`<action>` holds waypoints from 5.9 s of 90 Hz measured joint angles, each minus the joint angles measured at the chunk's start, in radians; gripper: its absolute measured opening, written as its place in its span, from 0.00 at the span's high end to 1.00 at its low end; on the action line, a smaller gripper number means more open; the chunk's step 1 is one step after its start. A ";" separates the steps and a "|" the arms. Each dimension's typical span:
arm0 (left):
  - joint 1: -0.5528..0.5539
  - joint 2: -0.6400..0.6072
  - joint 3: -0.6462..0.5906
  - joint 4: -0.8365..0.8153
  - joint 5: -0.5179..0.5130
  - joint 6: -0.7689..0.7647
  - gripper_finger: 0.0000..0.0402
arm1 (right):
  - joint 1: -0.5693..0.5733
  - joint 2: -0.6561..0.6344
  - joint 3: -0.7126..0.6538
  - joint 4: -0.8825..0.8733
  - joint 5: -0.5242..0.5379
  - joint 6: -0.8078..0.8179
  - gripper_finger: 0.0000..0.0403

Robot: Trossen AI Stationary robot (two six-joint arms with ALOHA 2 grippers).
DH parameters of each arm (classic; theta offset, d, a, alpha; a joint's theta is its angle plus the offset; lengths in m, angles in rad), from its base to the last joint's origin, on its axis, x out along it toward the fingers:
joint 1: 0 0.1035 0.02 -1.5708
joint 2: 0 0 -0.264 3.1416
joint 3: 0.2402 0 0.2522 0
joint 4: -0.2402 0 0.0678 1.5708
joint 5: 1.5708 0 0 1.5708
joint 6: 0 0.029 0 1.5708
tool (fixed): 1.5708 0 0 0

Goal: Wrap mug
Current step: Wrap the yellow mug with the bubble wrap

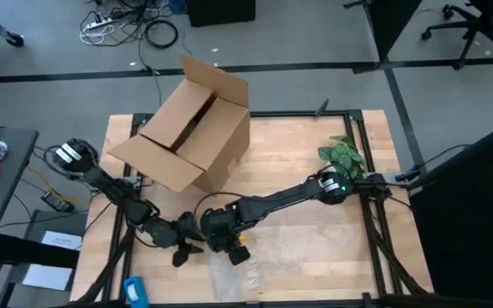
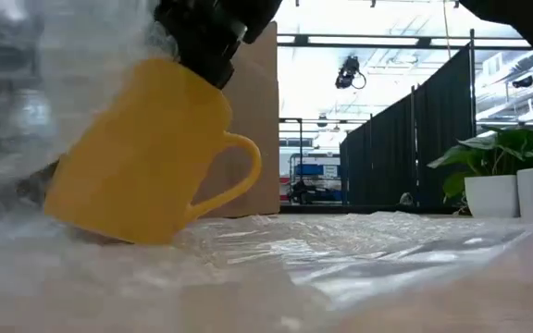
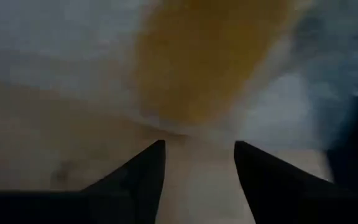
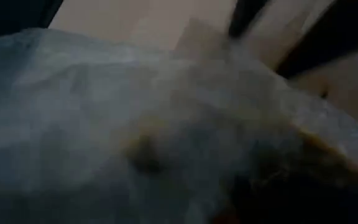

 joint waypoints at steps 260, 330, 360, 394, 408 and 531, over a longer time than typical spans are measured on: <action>0.021 -0.036 0.101 0.046 -0.339 0.382 0.56 | 0.065 -0.079 0.018 -0.069 0.203 -0.001 0.72; 0.056 -0.043 0.100 -0.046 -0.438 0.333 0.56 | 0.059 -0.128 -0.066 0.095 0.146 -0.115 0.72; 0.006 -0.235 0.127 -0.158 -0.435 0.472 0.56 | -0.006 -0.132 -0.220 0.173 0.140 -0.012 0.72; -0.006 -0.054 0.128 -0.111 -0.393 0.385 0.56 | -0.010 -0.137 -0.264 0.269 0.077 0.001 0.72; 0.011 0.005 0.128 -0.064 -0.373 0.356 0.56 | 0.002 -0.139 -0.166 0.178 0.099 -0.010 0.72; -0.093 -0.087 0.234 -0.426 -0.451 0.226 0.56 | -0.019 -0.137 -0.265 0.194 0.074 0.023 0.72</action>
